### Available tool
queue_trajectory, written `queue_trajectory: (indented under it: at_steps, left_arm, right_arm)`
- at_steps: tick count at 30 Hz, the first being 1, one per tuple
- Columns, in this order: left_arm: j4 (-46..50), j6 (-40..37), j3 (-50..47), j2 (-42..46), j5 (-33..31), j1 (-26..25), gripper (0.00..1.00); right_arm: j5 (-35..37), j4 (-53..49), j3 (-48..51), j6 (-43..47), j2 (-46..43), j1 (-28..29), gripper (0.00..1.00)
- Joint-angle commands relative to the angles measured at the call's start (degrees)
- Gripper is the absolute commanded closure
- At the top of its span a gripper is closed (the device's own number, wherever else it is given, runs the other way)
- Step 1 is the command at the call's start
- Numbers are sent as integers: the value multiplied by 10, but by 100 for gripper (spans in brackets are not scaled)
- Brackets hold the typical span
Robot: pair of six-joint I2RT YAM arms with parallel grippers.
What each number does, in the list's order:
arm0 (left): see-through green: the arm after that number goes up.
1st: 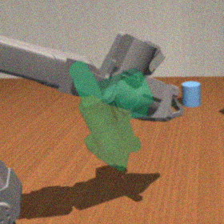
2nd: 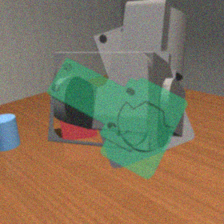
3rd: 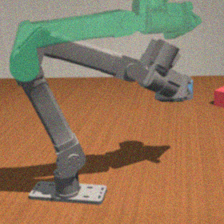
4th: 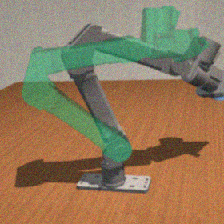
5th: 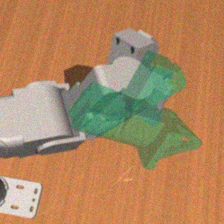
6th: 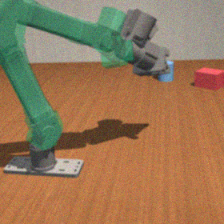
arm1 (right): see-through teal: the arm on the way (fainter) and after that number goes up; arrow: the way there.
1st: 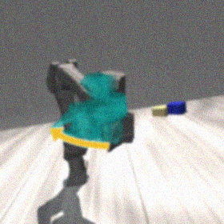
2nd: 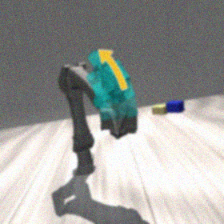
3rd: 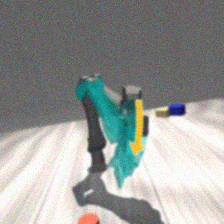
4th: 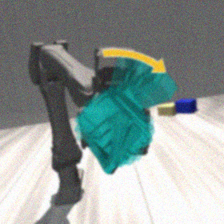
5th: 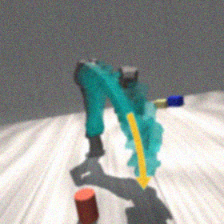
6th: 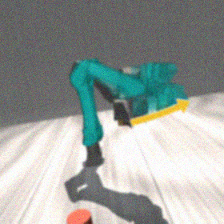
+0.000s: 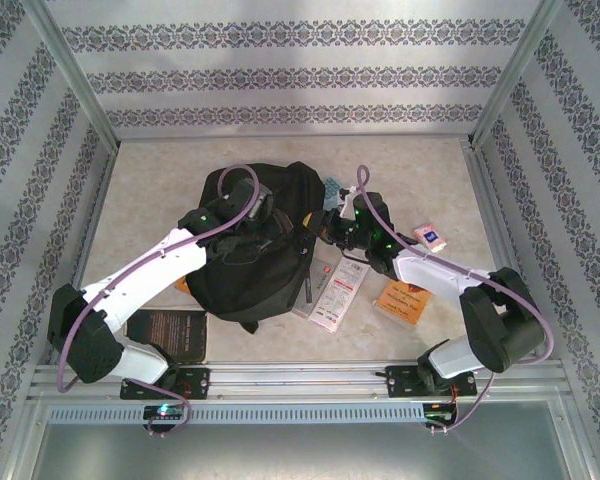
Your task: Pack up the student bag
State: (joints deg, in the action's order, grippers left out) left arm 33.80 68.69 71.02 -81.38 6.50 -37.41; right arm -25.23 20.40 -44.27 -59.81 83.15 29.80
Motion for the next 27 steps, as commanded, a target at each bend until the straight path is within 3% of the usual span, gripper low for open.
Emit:
queue_trajectory:
  at_steps: [1,15,27]
  left_arm:
    - [-14,68,-13,8,25,-1,53]
    - [-152,123,-89,29,46,-22,57]
    - [-186,131,-119,17,38,-28,62]
  right_arm:
    - [42,48,7,16,-30,7,100]
    - [48,68,19,4,-25,20,100]
    - [59,73,29,3,-37,29,100]
